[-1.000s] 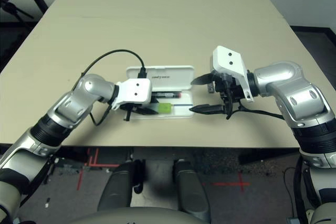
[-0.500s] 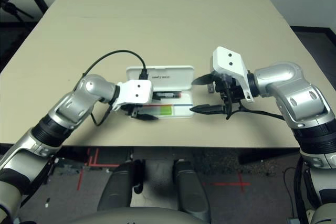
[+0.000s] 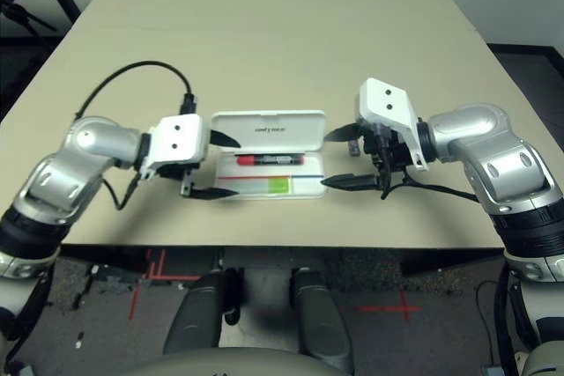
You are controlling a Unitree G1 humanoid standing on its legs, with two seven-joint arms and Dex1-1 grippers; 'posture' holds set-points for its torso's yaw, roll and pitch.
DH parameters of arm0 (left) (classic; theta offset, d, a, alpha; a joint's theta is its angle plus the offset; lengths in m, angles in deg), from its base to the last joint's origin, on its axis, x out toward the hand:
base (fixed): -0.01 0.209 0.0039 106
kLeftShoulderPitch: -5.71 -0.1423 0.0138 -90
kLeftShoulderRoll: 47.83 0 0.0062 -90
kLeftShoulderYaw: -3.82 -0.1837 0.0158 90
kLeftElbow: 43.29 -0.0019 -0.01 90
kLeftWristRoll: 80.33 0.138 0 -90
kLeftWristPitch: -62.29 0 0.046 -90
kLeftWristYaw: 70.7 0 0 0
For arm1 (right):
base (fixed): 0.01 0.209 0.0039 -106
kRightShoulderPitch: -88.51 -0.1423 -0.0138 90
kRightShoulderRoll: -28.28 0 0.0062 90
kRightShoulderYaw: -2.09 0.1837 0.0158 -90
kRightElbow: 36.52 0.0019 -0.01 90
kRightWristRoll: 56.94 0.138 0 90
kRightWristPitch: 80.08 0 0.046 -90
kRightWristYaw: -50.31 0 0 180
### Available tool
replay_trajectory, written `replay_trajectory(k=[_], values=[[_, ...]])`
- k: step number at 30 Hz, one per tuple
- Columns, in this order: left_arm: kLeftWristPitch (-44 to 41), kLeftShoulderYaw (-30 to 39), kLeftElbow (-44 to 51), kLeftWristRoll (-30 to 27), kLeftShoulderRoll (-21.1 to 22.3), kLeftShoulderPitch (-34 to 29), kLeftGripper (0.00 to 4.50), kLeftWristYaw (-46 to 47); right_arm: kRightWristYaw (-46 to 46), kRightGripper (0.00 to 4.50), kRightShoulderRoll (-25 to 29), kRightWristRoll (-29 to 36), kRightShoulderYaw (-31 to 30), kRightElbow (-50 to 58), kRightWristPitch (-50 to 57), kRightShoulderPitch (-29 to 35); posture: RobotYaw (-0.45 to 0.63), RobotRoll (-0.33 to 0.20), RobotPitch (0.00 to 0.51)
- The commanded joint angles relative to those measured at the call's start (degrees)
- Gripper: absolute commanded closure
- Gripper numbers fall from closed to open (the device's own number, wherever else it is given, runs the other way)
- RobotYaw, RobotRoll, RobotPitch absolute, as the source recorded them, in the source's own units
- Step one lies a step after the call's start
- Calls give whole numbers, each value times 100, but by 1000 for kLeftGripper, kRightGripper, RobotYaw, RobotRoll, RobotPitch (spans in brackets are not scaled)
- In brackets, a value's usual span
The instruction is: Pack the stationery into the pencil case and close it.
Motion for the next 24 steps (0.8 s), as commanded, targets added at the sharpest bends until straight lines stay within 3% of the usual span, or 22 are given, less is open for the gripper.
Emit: replay_trajectory(k=[1, 6, 11, 16, 24], values=[[-125, 152, 274, -182, 171, -168, 29, -1, 5, 0, 46, -32, 54, -44, -5, 19, 66, 0, 165], [-179, 200, 398, -236, 239, -334, 29, 86, 219, 0, 193, 162, 238, 129, 738, -71, 69, 0, 166], [-141, 133, 364, -218, 175, -390, 29, 174, 999, 0, 676, 78, 109, 555, 2854, -343, 55, 0, 173], [-93, 20, 300, -181, 103, -367, 29, 187, 2179, 0, 242, -84, 196, 412, 4210, -821, 30, 0, 179], [-47, -111, 244, -129, 53, -299, 29, 215, 4046, 0, -1140, -408, 923, 78, 5234, -1074, 30, 0, 179]])
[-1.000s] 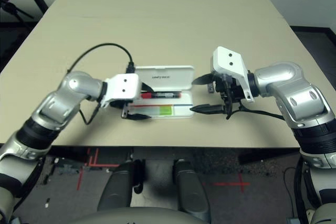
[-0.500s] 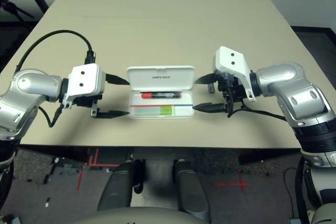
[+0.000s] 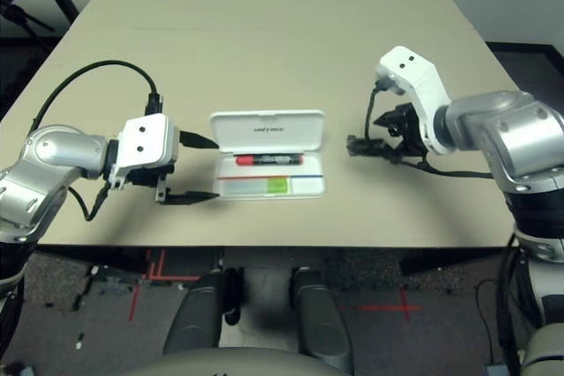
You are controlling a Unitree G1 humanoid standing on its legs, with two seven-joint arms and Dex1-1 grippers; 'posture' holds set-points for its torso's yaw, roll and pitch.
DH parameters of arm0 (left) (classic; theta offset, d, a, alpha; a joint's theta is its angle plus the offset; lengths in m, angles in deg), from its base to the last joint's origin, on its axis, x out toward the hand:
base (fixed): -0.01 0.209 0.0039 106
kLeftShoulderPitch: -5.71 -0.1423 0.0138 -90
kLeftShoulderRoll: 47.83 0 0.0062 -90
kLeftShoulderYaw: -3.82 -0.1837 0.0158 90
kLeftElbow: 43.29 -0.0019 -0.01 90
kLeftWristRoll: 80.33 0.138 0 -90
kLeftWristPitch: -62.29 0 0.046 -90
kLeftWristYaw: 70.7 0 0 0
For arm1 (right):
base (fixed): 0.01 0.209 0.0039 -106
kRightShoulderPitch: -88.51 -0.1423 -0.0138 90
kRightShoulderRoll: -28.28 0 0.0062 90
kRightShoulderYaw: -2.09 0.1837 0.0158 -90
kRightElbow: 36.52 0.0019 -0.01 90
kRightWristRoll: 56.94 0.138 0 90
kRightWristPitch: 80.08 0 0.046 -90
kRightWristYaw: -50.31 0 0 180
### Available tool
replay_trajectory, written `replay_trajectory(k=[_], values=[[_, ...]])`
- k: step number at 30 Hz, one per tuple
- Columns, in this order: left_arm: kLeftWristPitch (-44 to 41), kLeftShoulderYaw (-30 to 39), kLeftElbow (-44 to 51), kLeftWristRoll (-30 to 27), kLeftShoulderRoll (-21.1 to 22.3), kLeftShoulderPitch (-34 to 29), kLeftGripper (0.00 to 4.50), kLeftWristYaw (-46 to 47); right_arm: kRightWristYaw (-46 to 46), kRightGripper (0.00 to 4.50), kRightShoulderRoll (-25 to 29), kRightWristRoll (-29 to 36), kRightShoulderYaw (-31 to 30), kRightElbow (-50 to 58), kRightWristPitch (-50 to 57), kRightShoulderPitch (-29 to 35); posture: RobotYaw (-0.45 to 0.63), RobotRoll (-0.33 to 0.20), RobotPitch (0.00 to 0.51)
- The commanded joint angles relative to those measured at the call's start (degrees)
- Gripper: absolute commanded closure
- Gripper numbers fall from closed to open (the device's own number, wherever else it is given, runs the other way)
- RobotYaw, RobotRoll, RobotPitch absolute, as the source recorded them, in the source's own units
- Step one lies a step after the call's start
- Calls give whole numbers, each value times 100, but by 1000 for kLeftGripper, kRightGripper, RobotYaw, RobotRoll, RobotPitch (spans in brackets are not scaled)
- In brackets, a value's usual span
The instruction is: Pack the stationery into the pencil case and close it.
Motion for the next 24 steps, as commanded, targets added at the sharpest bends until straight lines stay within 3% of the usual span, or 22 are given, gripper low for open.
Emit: replay_trajectory(k=[1, 11, 24], values=[[19, -97, 72, 18, -23, 44, 29, 44, 639, 0, -332, -163, 307, 13, 357, 34, 30, 0, 179], [28, -110, 123, 14, 13, -13, 29, 61, 1325, 0, -785, -128, 164, 187, 546, 441, 45, 0, 184], [-84, -158, 241, -64, -70, 9, 29, 99, 1524, 0, -1066, -214, -162, -413, -224, 642, 59, 0, 184]])
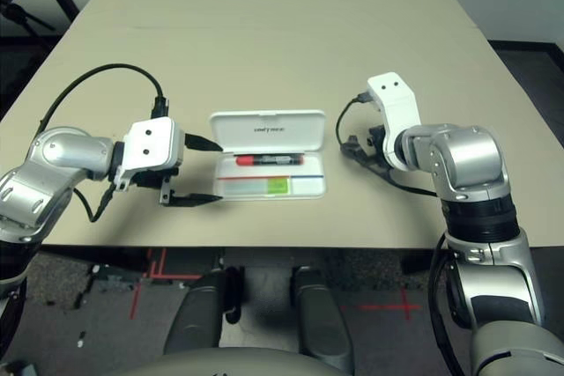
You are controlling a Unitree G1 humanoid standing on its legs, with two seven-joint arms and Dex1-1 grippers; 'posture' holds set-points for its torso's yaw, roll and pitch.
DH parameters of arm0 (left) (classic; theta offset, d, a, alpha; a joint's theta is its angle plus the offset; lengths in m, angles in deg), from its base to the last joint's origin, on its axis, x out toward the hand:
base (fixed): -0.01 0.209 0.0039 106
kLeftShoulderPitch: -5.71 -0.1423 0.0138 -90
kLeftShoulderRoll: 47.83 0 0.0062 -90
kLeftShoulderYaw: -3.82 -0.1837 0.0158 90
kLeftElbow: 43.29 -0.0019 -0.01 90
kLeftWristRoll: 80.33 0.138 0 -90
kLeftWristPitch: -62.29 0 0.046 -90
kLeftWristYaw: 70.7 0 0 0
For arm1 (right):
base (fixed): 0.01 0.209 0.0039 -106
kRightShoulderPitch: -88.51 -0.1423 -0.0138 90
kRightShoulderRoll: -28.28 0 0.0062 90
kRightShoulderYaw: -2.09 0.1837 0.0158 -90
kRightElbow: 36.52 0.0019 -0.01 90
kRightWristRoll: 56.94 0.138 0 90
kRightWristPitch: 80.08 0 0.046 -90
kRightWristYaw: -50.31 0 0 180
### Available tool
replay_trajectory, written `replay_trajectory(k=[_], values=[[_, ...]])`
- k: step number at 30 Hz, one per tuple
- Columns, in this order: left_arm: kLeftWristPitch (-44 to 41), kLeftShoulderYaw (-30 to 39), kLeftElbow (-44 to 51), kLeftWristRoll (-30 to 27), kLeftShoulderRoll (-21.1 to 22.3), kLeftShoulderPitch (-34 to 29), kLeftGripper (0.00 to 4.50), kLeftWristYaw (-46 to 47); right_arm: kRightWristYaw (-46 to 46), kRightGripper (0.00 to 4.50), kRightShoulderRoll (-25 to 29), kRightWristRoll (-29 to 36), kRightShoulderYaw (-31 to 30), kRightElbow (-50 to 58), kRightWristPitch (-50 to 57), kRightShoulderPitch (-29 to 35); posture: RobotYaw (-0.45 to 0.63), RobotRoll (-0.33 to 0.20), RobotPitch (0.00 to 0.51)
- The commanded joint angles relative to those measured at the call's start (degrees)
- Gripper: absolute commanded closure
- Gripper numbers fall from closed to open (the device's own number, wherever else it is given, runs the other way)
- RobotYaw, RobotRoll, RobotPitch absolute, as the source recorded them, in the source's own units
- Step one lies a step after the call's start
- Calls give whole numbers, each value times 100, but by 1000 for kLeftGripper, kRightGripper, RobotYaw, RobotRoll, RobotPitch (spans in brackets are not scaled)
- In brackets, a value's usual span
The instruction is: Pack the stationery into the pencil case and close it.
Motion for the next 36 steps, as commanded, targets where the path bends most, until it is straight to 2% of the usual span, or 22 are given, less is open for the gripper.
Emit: replay_trajectory(k=[1, 9, 10, 12, 15, 21, 22, 29, 36], values=[[-52, -93, 164, -41, -24, 2, 29, 38, 26, 0, -70, -50, -142, -186, -178, 26, 59, 0, 184], [-21, -97, 139, 10, -1, -5, 29, 26, -4, 0, -121, -150, -367, -500, -556, 72, 61, 0, 185], [-25, -93, 163, 9, 8, -20, 9, 29, -9, 177, -122, -157, -374, -513, -577, 78, 61, 0, 185], [-87, -86, 278, -10, 23, -59, 0, 51, -23, 621, -126, -168, -368, -530, -592, 81, 61, 0, 185], [-252, -83, 507, -53, 33, -91, 0, 106, -64, 1634, -93, -175, -362, -555, -638, 95, 67, 0, 180], [-696, -74, 830, -166, 54, 97, 0, 148, -148, 3949, 65, -246, -363, -701, -786, 49, 64, 0, 177], [-770, -69, 868, -192, 60, 143, 0, 147, -178, 4180, 115, -264, -364, -723, -815, 40, 63, 0, 178], [-1041, -75, 982, -301, 93, 310, 0, 165, -590, 4183, 629, -357, -506, -823, -1095, -74, 60, 0, 183], [-1248, -116, 1106, -367, 107, 403, 0, 199, -2057, 4183, 1700, -403, -1004, -833, -2276, -33, 60, 0, 189]])
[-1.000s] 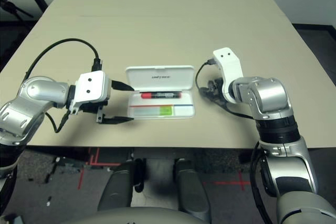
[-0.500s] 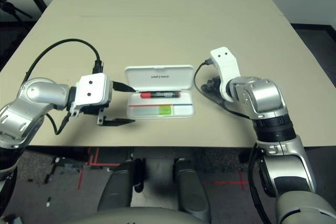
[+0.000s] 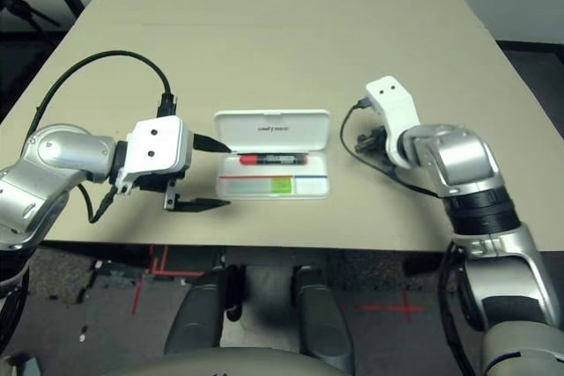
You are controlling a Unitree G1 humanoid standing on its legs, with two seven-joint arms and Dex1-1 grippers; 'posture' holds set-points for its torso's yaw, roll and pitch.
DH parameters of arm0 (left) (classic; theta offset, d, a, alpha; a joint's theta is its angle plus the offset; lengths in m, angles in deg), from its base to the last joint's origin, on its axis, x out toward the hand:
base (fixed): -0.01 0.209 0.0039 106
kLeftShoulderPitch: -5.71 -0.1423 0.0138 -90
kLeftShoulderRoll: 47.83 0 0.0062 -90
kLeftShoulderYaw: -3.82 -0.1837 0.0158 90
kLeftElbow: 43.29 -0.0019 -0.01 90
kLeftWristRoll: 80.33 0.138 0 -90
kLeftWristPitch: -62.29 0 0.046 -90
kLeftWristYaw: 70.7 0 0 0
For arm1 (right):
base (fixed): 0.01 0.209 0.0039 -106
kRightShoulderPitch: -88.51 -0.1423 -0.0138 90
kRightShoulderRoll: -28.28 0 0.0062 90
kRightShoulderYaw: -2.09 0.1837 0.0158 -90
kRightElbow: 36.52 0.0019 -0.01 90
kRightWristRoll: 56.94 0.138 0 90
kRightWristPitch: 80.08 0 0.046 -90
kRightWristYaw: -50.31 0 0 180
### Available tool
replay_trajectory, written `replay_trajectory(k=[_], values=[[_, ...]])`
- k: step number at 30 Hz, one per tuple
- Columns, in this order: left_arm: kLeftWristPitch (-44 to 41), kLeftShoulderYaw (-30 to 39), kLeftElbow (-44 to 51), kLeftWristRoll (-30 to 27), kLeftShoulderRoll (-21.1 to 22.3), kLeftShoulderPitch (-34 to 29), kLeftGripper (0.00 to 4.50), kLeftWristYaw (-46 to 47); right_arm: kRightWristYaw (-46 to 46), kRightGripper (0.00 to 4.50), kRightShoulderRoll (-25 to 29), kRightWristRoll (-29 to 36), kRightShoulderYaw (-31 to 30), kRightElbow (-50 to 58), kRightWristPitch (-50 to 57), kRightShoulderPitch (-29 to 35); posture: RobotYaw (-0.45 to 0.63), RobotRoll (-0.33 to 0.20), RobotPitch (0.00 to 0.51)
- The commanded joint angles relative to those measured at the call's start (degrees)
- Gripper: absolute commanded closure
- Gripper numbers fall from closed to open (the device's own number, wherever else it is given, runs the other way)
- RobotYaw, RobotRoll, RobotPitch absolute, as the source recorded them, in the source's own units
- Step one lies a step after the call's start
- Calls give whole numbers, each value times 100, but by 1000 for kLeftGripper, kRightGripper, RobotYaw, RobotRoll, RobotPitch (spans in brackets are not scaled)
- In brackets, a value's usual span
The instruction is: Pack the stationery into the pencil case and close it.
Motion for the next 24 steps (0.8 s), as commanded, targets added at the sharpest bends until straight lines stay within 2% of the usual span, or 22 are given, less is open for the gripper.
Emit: replay_trajectory(k=[1, 6, 17, 24], values=[[-160, -115, 269, -128, 47, 66, 0, 42, -807, 4183, 429, -65, -285, -55, -594, 62, 59, 0, 190], [-365, -164, 439, -181, 32, 115, 0, 119, -1936, 4183, 983, -31, -363, 14, -1476, 219, 56, 0, 195], [-537, -118, 671, -346, 154, 55, 0, 191, -3756, 4183, 1562, -54, -323, -58, -3128, 506, 46, 0, 195], [-525, -136, 689, -417, 226, 23, 0, 241, -4420, 4183, 1434, -128, -375, -78, -3701, 382, 50, 0, 199]])
